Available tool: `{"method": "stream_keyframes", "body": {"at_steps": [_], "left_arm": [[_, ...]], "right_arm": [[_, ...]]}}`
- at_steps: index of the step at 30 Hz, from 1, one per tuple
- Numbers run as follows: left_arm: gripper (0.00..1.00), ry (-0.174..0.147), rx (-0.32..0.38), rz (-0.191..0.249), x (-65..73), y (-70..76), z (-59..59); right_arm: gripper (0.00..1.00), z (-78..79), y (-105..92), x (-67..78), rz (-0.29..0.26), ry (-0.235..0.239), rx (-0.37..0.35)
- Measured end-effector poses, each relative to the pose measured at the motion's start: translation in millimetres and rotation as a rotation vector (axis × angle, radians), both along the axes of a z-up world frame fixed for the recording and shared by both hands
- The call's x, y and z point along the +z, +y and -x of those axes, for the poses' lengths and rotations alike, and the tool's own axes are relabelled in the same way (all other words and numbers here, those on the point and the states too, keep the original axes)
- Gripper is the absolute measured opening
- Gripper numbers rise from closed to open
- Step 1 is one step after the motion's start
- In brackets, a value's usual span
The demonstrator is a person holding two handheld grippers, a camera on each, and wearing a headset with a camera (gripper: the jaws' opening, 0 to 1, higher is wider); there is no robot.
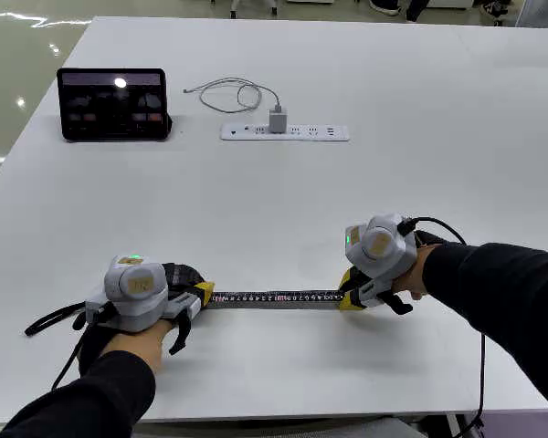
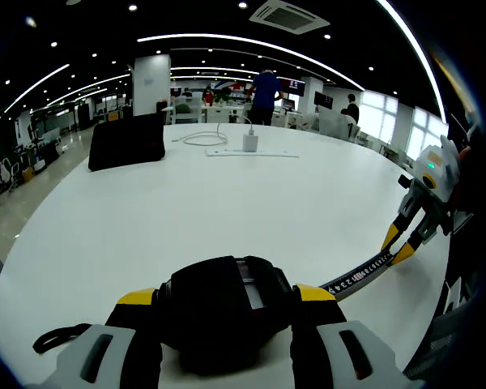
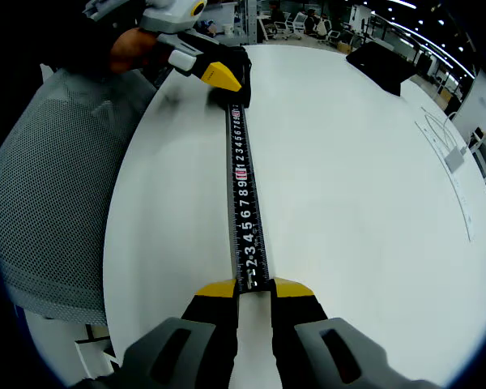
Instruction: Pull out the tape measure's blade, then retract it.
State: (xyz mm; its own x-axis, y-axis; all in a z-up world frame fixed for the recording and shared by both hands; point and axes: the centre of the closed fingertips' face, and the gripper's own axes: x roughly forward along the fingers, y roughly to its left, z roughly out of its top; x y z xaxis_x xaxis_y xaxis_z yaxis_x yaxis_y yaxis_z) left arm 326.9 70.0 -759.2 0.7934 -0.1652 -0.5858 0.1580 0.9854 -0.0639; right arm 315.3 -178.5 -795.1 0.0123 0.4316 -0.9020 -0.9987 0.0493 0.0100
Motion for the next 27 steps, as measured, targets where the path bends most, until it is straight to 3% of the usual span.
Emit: {"method": "stream_keyframes", "body": {"at_steps": [27], "left_arm": [[0.6, 0.013, -0.009, -0.005, -1.5, 0.5, 0.8]], "right_arm": [[0.11, -0.6, 18.1, -0.4, -0.029, 0.014, -0.006]]}}
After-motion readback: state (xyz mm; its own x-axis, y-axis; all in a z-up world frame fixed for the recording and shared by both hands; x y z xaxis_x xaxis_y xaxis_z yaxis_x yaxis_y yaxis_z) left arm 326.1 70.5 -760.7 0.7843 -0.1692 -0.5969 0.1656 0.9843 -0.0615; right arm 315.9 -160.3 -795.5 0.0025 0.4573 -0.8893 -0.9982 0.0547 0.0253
